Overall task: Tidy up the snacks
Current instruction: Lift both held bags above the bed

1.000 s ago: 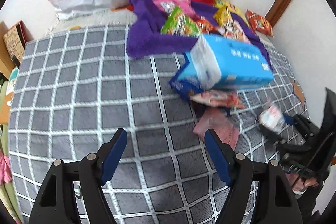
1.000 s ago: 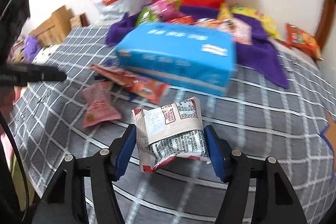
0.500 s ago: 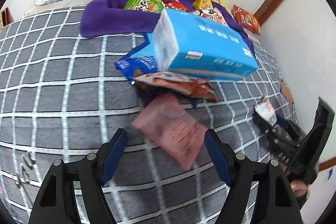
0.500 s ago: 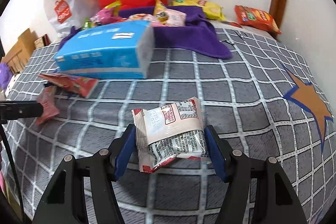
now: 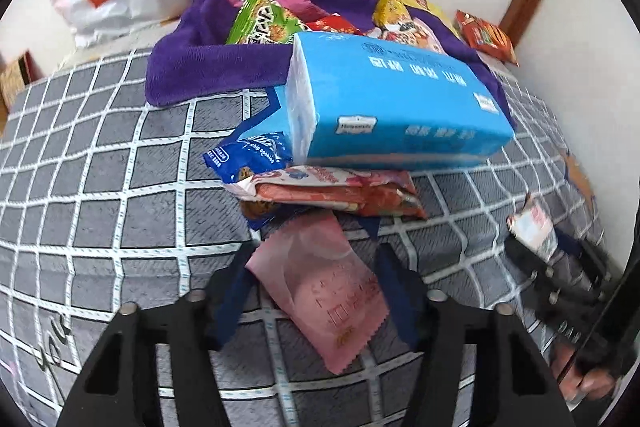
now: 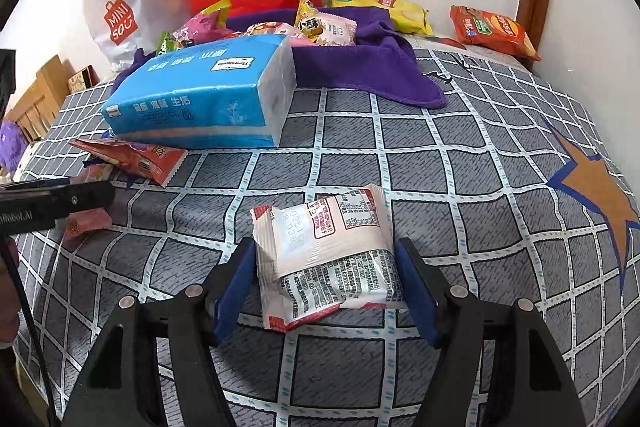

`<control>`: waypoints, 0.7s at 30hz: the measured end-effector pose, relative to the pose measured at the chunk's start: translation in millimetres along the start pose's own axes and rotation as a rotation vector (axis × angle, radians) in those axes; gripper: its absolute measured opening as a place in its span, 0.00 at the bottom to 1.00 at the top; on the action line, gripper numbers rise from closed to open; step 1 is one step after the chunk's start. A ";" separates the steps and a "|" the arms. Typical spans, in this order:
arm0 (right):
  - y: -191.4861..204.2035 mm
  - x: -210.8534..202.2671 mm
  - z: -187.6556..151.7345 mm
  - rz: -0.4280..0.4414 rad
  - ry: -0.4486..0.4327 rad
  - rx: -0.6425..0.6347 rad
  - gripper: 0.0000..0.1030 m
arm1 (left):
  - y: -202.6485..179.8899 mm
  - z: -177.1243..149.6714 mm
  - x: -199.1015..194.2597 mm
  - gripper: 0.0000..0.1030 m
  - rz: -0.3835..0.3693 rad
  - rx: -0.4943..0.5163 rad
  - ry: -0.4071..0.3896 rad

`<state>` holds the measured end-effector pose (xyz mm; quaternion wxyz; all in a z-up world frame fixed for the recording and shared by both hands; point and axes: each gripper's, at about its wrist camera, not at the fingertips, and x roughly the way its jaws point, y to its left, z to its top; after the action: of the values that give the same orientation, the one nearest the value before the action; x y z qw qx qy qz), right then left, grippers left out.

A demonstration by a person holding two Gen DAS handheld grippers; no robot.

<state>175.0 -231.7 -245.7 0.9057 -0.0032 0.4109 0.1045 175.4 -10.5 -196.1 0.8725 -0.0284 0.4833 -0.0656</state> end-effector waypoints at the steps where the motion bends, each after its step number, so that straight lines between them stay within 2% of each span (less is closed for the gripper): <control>1: 1.0 0.2 0.0 -0.005 0.000 -0.004 0.68 | 2.5 -2.6 -2.9 0.48 -0.011 0.014 0.002; 10: 0.3 0.3 0.0 -0.006 0.000 -0.005 0.68 | 18.1 -26.3 -17.1 0.48 0.002 0.084 -0.039; 16: -0.4 0.8 -0.1 -0.009 0.001 -0.008 0.68 | 3.7 -38.1 -15.7 0.51 0.097 0.166 -0.140; 21: -1.1 1.1 0.1 -0.009 0.000 -0.008 0.68 | 10.2 -36.3 -16.2 0.50 0.061 0.138 -0.135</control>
<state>176.0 -232.5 -246.6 0.9060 -0.0087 0.4106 0.1023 137.0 2.4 -203.0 0.9047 0.0419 0.4182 -0.0702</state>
